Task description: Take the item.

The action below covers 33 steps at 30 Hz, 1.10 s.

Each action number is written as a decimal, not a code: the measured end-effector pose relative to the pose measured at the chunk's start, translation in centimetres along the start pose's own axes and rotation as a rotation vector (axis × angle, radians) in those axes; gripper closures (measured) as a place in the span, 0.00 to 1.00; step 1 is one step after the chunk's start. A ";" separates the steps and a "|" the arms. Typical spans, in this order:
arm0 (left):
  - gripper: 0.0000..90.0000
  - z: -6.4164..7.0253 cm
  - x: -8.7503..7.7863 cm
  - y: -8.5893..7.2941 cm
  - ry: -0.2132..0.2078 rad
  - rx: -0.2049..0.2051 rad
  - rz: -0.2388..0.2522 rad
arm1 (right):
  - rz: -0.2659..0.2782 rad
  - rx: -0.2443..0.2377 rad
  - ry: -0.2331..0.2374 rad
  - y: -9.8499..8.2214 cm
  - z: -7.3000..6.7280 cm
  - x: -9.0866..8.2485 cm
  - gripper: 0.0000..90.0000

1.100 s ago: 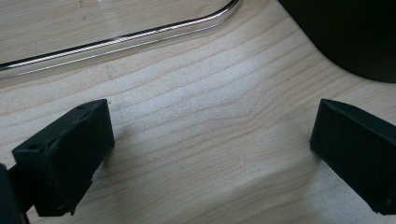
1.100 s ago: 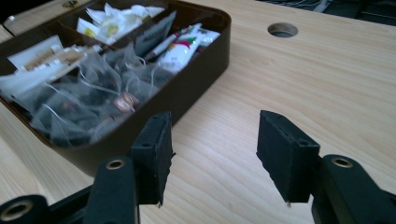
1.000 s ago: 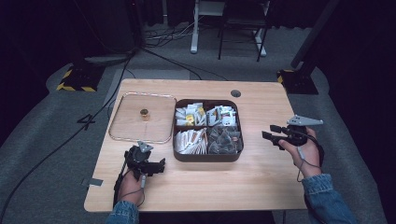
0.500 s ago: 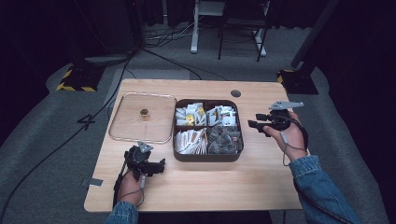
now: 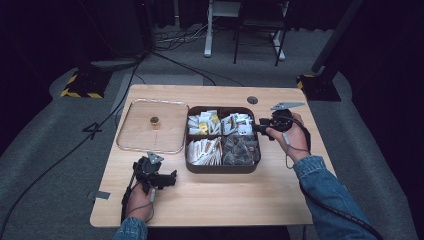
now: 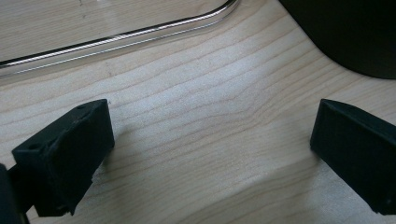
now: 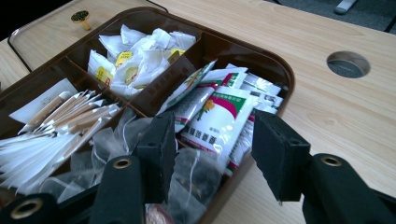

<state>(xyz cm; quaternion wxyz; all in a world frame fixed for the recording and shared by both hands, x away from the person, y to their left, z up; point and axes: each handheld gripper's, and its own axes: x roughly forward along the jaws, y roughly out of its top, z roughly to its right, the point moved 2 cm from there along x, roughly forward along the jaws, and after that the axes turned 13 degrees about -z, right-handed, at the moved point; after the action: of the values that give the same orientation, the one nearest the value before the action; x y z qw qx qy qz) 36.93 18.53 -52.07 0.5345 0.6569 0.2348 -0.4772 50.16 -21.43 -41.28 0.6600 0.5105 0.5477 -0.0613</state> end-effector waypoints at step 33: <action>0.00 0.0 0.1 0.1 0.002 -0.005 0.000 | -0.044 0.087 0.076 2.8 -2.0 7.4 0.60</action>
<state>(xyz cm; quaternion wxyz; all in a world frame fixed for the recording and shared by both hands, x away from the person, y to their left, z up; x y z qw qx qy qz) 37.05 18.49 -52.06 0.5360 0.6560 0.2363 -0.4760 53.51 -15.11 -45.18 0.6143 0.5286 0.5804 -0.0800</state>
